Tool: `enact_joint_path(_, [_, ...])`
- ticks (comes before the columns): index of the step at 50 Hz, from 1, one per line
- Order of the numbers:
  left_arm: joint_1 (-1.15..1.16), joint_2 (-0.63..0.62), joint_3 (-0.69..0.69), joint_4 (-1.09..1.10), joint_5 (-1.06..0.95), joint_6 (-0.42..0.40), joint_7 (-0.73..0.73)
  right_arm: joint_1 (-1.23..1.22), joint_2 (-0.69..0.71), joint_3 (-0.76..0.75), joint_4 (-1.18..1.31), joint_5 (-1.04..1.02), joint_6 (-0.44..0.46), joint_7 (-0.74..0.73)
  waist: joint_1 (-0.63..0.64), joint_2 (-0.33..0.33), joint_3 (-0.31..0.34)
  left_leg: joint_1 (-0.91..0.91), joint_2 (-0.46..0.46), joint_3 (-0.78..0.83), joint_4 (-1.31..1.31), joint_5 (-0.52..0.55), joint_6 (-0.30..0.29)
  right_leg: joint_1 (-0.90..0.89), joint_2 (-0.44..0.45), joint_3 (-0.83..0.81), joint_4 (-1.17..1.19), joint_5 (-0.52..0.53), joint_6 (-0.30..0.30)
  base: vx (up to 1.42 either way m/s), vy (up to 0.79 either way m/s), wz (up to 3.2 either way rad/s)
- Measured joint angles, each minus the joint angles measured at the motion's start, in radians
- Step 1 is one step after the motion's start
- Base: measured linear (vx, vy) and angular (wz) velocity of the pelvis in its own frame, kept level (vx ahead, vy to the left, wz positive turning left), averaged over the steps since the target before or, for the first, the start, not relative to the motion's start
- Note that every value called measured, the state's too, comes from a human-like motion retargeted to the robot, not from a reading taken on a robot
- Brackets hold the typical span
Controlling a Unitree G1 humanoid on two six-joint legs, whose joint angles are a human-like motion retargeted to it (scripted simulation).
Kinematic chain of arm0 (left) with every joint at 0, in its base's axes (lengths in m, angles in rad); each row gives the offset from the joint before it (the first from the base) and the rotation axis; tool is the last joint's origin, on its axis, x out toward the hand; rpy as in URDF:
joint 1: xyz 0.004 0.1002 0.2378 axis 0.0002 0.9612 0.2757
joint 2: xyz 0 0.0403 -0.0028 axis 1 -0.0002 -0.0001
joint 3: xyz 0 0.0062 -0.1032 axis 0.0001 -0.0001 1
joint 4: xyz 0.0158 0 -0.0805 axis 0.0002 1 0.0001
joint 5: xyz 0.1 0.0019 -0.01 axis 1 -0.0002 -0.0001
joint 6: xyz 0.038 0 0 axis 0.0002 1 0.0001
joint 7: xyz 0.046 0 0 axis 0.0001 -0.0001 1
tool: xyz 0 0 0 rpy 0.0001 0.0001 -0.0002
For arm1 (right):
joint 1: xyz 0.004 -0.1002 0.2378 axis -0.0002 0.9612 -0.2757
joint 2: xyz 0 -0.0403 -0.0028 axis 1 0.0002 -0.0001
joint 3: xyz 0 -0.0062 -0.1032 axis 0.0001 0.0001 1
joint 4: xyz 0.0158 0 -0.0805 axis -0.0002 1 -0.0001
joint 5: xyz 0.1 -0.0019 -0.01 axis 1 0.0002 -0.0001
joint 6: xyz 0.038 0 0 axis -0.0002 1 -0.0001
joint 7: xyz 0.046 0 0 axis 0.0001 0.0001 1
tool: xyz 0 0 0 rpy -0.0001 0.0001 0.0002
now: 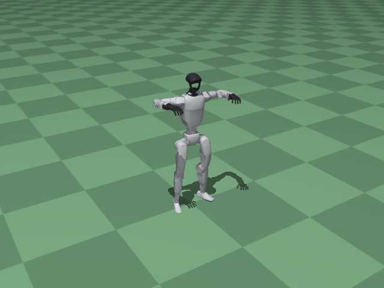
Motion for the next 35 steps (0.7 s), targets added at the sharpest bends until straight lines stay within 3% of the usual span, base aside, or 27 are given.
enact_joint_path(17, [-0.025,-0.016,-0.024,-0.002,-0.002,-0.013,0.035,-0.035,0.019,0.032,-0.003,0.004,-0.013,-0.047,0.004,-0.003,0.005,-0.008,-0.002,-0.005,0.001,0.002,0.001,-0.005,-0.003,-0.004,0.001,-0.001,0.0,0.0,0.0,0.0])
enact_joint_path(27, [-0.013,-0.053,-0.025,-0.014,0.016,-0.042,0.13,-0.062,0.061,0.066,-0.042,0.003,-0.047,-0.174,0.013,-0.001,0.019,-0.028,0.0,-0.006,-0.01,0.014,-0.005,-0.027,0.003,-0.006,-0.005,0.009,0.0,0.0,0.0,0.0])
enact_joint_path(35, [-0.101,-0.217,-0.198,-0.078,-0.204,-0.038,0.232,-0.206,0.193,0.278,-0.165,0.22,-0.05,-0.327,0.021,-0.002,0.044,-0.037,-0.003,-0.005,-0.029,0.027,-0.005,-0.041,0.005,-0.008,-0.013,0.016,0.0,0.0,0.0,0.0])
